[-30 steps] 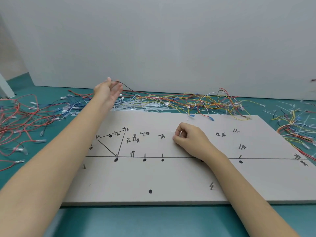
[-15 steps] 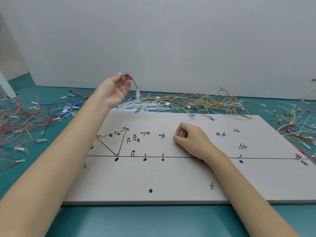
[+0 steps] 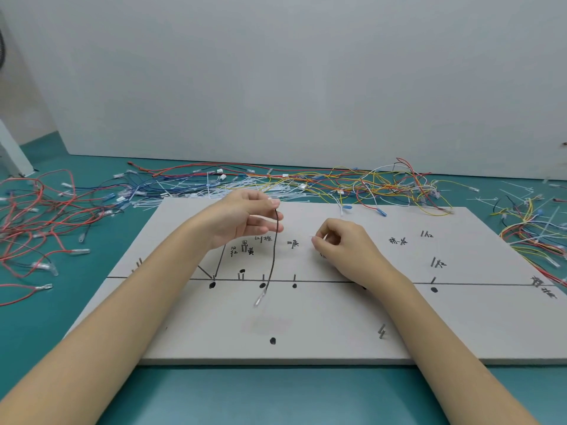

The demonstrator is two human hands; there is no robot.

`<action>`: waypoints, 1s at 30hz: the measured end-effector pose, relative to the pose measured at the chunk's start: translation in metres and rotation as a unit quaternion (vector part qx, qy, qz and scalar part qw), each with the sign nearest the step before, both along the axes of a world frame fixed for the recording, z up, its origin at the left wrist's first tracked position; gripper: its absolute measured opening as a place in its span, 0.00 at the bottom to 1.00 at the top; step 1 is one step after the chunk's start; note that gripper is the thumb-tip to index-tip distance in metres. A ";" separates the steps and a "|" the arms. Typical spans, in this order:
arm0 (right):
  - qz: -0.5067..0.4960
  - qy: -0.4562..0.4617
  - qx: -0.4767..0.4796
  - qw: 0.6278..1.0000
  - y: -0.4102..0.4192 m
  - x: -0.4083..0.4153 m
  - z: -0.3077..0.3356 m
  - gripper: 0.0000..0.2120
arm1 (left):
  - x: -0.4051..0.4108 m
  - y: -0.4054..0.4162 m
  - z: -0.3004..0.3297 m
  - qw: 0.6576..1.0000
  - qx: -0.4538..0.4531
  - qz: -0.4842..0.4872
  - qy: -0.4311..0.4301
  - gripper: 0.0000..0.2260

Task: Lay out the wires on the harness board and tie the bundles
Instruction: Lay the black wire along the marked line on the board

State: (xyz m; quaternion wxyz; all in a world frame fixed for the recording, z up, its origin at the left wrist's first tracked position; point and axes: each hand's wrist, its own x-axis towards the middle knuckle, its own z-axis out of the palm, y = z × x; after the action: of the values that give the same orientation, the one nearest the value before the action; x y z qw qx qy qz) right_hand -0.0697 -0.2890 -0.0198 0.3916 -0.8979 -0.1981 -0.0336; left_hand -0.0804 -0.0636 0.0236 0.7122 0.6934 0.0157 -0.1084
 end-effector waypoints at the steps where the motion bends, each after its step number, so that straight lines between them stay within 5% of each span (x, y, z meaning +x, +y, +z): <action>1: 0.001 0.001 -0.002 1.000 0.000 -0.001 0.000 0.07 | -0.001 0.002 0.000 1.000 0.008 -0.004 0.000 0.06; 5: -0.001 -0.003 0.008 1.000 0.003 -0.006 0.006 0.07 | -0.004 0.006 0.002 0.999 0.026 0.017 -0.017 0.06; 11: 0.095 -0.013 0.165 0.982 0.029 -0.040 0.028 0.12 | -0.003 0.007 0.007 0.997 0.009 0.054 -0.060 0.08; 16: 0.196 0.054 0.125 0.971 0.047 -0.060 0.023 0.11 | -0.003 0.014 0.007 0.996 0.014 0.057 -0.067 0.08; 23: 0.161 0.072 0.190 0.966 0.054 -0.063 0.016 0.06 | 0.000 0.019 0.000 0.997 0.039 0.042 -0.049 0.07; 30: 0.189 -0.017 0.147 0.971 0.060 -0.078 0.012 0.09 | 0.010 0.033 -0.003 0.992 0.049 0.062 -0.095 0.07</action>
State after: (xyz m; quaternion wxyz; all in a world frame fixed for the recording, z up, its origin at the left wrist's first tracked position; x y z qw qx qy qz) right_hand -0.1480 -0.2289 -0.0079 0.5152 -0.7761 -0.3636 -0.0029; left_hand -0.0706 -0.0306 0.0204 0.6809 0.7323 -0.0043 0.0032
